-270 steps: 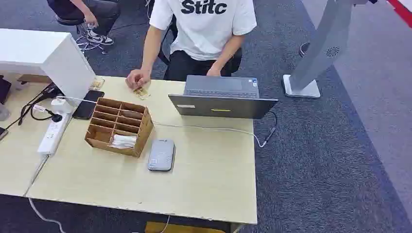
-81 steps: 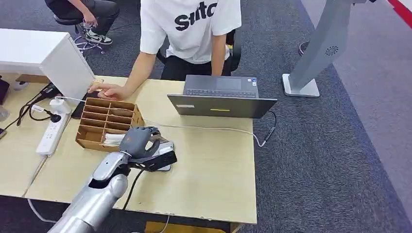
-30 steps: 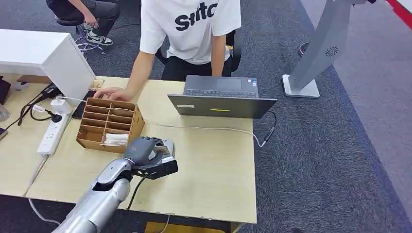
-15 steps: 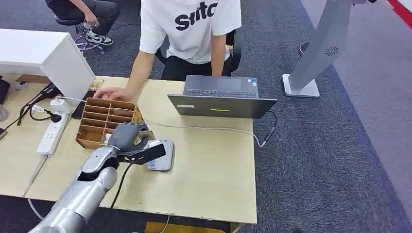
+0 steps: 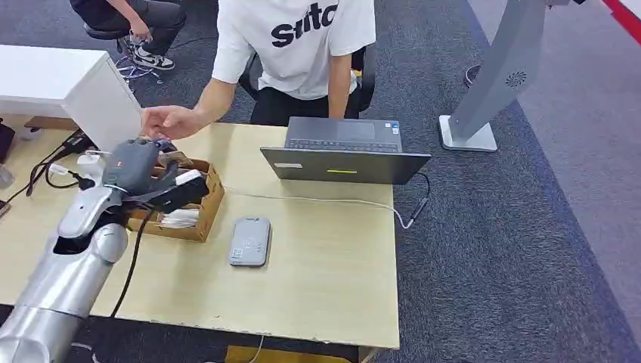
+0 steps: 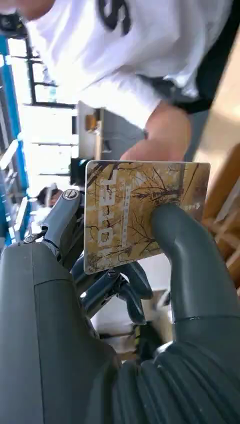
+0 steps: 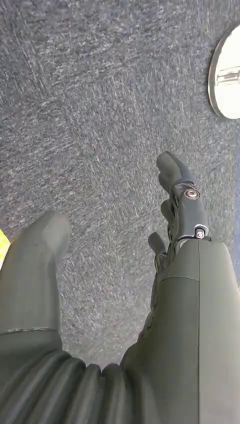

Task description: Pass the card to the sensor for recognition and then transmit it.

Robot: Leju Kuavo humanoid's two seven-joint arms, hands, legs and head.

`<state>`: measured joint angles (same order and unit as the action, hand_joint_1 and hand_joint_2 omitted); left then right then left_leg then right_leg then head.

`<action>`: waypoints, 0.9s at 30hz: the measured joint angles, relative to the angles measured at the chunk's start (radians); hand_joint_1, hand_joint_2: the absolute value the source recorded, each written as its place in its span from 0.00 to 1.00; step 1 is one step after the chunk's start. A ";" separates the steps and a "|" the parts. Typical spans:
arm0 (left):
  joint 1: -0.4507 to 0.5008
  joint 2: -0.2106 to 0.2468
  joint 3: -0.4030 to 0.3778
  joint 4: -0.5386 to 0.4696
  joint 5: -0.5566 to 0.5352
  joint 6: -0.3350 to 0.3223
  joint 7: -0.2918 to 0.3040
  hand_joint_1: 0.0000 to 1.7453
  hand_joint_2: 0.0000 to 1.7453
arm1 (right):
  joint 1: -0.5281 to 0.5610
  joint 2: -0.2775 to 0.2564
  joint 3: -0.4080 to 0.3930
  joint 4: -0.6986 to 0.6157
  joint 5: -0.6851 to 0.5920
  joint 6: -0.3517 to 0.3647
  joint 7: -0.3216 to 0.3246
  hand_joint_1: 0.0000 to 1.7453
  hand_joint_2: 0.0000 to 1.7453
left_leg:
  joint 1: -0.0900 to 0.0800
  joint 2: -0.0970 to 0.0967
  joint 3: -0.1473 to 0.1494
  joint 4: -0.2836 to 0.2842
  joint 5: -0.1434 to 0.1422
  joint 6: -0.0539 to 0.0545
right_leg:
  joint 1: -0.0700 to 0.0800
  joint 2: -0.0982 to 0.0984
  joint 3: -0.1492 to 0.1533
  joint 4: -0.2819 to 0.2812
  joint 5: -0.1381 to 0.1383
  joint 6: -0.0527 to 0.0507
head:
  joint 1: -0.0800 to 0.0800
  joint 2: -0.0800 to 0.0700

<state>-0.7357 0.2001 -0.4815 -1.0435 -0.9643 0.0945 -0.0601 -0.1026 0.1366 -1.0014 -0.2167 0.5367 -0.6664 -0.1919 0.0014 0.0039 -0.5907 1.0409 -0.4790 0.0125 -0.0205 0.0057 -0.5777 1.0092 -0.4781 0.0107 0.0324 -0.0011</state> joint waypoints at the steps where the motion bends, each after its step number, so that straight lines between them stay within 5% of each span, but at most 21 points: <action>1: -0.010 0.017 0.007 -0.012 -0.044 0.011 0.020 1.00 1.00 | 0.000 0.000 -0.002 0.000 0.001 0.000 0.000 0.00 1.00 | 0.000 0.000 0.000 0.000 0.000 0.000 | 0.000 0.000 0.000 0.000 0.000 0.000 | 0.000 0.000; 4: -0.031 0.073 0.009 -0.058 -0.373 0.103 0.145 1.00 1.00 | 0.000 0.002 -0.005 0.000 0.012 0.000 0.000 0.00 1.00 | 0.000 0.001 0.000 0.000 0.000 0.000 | 0.000 0.001 0.000 0.000 0.000 0.000 | -0.001 0.000; 6: -0.044 0.098 0.018 -0.077 -0.472 0.105 0.156 1.00 1.00 | 0.000 0.003 -0.006 0.000 0.015 0.000 0.001 0.00 1.00 | 0.000 0.000 0.000 0.000 0.000 0.000 | 0.000 -0.001 0.000 0.000 0.000 0.000 | 0.000 0.000; 12: -0.066 0.135 0.041 -0.101 -0.478 0.106 0.165 1.00 1.00 | -0.001 0.005 -0.007 0.000 0.018 0.000 0.002 0.00 1.00 | 0.000 0.000 0.000 0.000 0.000 0.000 | 0.000 0.000 0.000 0.000 0.000 0.000 | 0.000 0.000; 27: -0.057 0.117 0.063 -0.116 -0.511 0.169 0.153 1.00 1.00 | -0.002 0.005 -0.008 0.000 0.023 -0.004 0.007 0.00 1.00 | 0.000 0.000 0.000 0.000 0.000 0.000 | 0.000 0.000 -0.001 0.000 0.000 0.000 | 0.000 0.000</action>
<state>-0.7923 0.3170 -0.4189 -1.1593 -1.4751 0.2636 0.0927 -0.1046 0.1415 -1.0098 -0.2167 0.5600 -0.6703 -0.1846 0.0014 0.0044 -0.5912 1.0408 -0.4788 0.0121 -0.0206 0.0058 -0.5784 1.0094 -0.4782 0.0105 0.0324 -0.0011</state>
